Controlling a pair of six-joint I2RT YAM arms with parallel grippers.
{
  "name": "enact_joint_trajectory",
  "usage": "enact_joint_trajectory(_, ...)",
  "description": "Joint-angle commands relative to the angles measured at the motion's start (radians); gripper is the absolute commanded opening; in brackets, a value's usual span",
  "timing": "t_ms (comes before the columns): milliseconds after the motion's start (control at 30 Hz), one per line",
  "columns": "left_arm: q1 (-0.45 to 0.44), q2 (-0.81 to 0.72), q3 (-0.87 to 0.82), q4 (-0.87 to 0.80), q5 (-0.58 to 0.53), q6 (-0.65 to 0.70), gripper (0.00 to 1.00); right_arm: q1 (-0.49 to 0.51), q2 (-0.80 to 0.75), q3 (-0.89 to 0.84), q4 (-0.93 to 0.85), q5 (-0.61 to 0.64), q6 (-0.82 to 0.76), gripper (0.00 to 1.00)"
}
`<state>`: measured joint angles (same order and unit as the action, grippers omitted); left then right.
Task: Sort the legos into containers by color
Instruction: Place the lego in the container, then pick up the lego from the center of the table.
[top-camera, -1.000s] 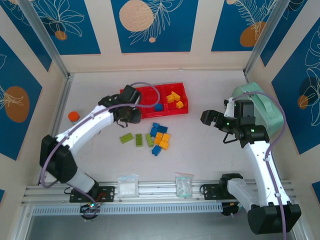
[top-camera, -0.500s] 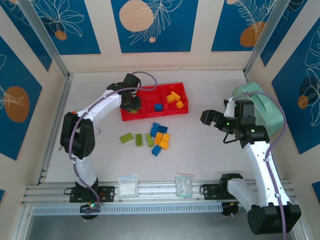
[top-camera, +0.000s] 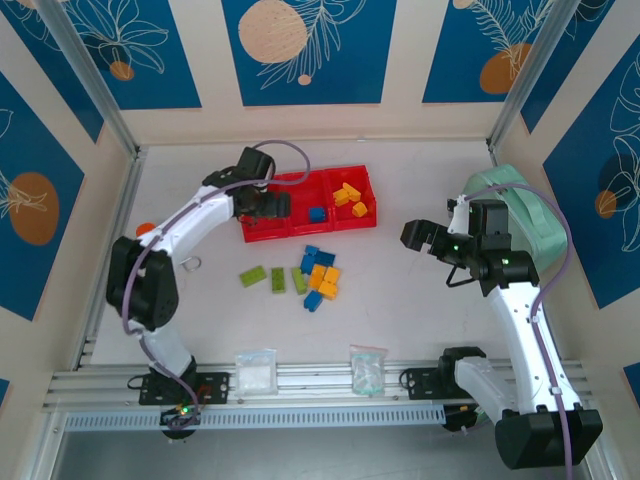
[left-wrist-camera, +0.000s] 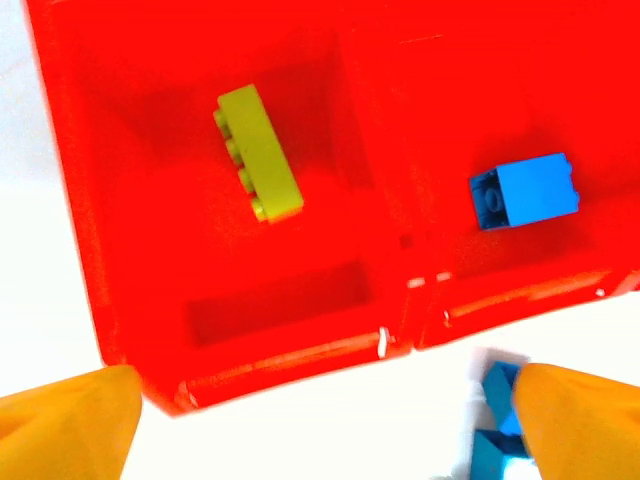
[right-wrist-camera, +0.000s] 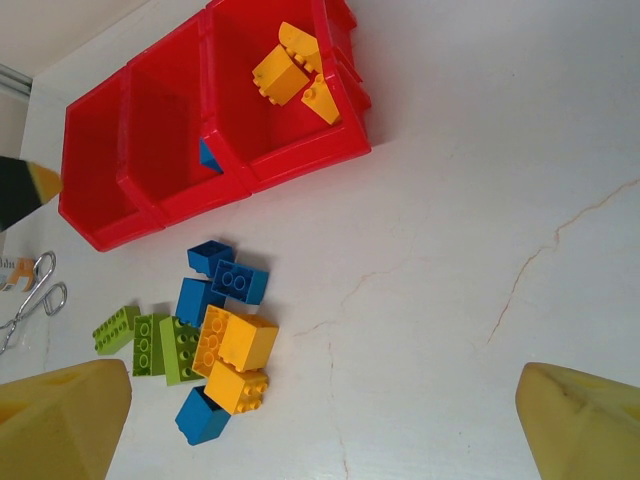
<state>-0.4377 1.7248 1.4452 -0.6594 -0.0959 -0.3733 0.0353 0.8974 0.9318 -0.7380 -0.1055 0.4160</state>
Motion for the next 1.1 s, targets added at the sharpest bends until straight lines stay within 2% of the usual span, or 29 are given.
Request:
enact_joint_trajectory(0,-0.004,-0.113,-0.097,-0.012,0.038,-0.025,0.99,0.002,-0.001,-0.018,0.016,-0.026,-0.009,0.99)
enact_joint_trajectory(233,-0.093,-0.290,-0.324,-0.092,-0.004,-0.136,0.99,0.006,0.046,-0.014,0.019,-0.040,0.006,0.99)
enact_joint_trajectory(467,-0.210,-0.351,-0.448,-0.102,0.001,-0.282,0.99,0.008,0.097,-0.002,0.010,-0.061,0.008,0.99)
enact_joint_trajectory(533,-0.227,-0.337,-0.463,-0.081,0.027,-0.301,1.00,0.009,0.099,-0.005,0.020,-0.085,0.005,0.99)
enact_joint_trajectory(767,-0.242,-0.197,-0.434,-0.052,0.072,-0.309,0.81,0.015,0.097,-0.001,0.001,-0.091,-0.001,0.99)
enact_joint_trajectory(1067,-0.248,-0.083,-0.382,-0.028,0.087,-0.306,0.69,0.025,0.072,-0.008,-0.004,-0.069,-0.007,0.99)
